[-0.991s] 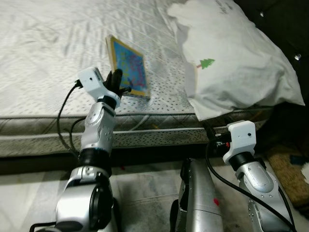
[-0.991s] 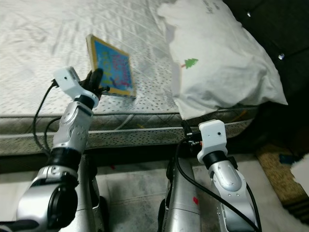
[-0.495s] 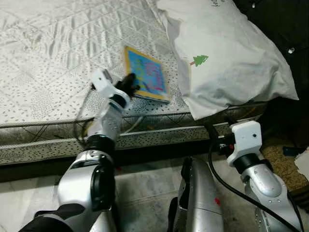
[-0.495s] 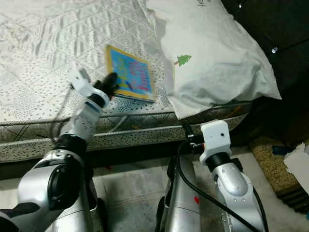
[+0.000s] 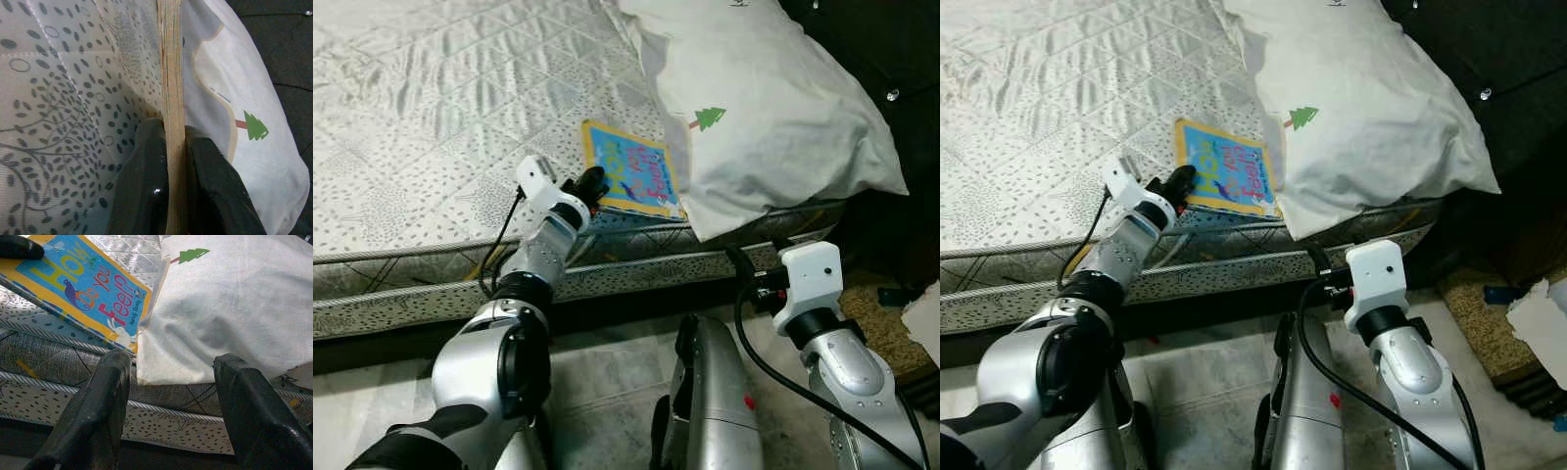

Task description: Clean up the room

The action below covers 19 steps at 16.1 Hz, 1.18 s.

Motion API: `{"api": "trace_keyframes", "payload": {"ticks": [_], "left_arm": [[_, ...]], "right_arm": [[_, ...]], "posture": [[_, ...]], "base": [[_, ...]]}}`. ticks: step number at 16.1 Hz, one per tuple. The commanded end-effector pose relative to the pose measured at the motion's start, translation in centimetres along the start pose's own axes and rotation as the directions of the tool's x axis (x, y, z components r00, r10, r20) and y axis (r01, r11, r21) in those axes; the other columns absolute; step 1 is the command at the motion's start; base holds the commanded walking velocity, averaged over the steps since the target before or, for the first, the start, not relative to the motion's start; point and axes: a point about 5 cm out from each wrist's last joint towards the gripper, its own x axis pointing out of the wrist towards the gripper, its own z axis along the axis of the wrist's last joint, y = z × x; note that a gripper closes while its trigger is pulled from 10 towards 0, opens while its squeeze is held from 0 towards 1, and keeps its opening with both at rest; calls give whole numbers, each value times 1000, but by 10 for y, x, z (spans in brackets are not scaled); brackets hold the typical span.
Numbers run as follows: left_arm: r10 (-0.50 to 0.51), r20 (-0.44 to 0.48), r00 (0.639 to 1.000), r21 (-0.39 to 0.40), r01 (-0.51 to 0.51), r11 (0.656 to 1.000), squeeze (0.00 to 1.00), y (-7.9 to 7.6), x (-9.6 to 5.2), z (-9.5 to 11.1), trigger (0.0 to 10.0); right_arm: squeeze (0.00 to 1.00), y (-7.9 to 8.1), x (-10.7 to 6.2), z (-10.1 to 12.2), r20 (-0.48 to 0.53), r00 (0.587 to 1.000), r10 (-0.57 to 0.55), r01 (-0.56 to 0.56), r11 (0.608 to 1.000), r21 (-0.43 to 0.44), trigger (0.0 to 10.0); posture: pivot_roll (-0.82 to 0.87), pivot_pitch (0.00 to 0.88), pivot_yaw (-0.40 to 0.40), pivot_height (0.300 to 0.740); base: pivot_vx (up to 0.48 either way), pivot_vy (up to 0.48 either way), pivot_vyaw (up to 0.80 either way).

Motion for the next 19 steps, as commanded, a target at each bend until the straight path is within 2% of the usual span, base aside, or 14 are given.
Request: {"api": "trace_keyframes", "payload": {"ticks": [1, 2, 3, 6, 11, 14, 15, 18, 19], "left_arm": [[9, -35, 999, 24, -8, 1000, 251, 0, 1, -2, 10000], [19, -39, 999, 31, -17, 999, 667, 1, 1, -1, 10000], [43, -29, 999, 52, -42, 998, 1000, 6, 0, 3, 10000], [119, 35, 992, 108, -123, 987, 1000, 20, -5, 24, 10000], [171, 93, 981, 208, -187, 960, 1000, 31, -9, 45, 10000], [181, 124, 976, 263, -208, 942, 1000, 32, -10, 51, 10000], [177, 155, 972, 306, -217, 927, 1000, 31, -10, 52, 10000], [129, 238, 963, 362, -211, 908, 1000, 26, -13, 50, 10000], [116, 266, 957, 424, -224, 878, 1000, 27, -18, 46, 10000]], "right_arm": [[0, -2, -1, 2, 5, 1000, -6, 6, 1000, -9, 10000], [0, -2, 0, 2, 6, 1000, -7, 7, 1000, -9, 10000], [0, -2, 2, 3, 9, 1000, -7, 7, 1000, -8, 10000], [0, -3, 6, 3, 16, 1000, -9, 9, 1000, -11, 10000], [0, 1, 22, 6, 53, 999, 4, -3, 1000, -16, 10000], [0, 2, 29, 6, 71, 997, 2, -1, 1000, -15, 10000], [0, 4, 35, 6, 87, 996, -1, 2, 1000, -10, 10000], [0, 13, 54, 12, 137, 990, 10, -12, 1000, 16, 10000], [0, 17, 61, 14, 154, 988, 20, -25, 999, 31, 10000]], "posture": [[-199, 153, -100, 474], [-199, 152, -99, 474], [-199, 147, -99, 474], [-194, 133, -101, 474], [-173, 86, -95, 474], [-156, 59, -81, 474], [-143, 42, -70, 474], [-92, 0, -48, 474], [-73, 0, -47, 474]], "base": [[0, 0, 0], [0, 0, 0], [0, 0, 0], [0, 0, 0], [0, 0, 0], [0, 0, 0], [0, 0, 0], [0, 0, 0], [0, 0, 0]]}}
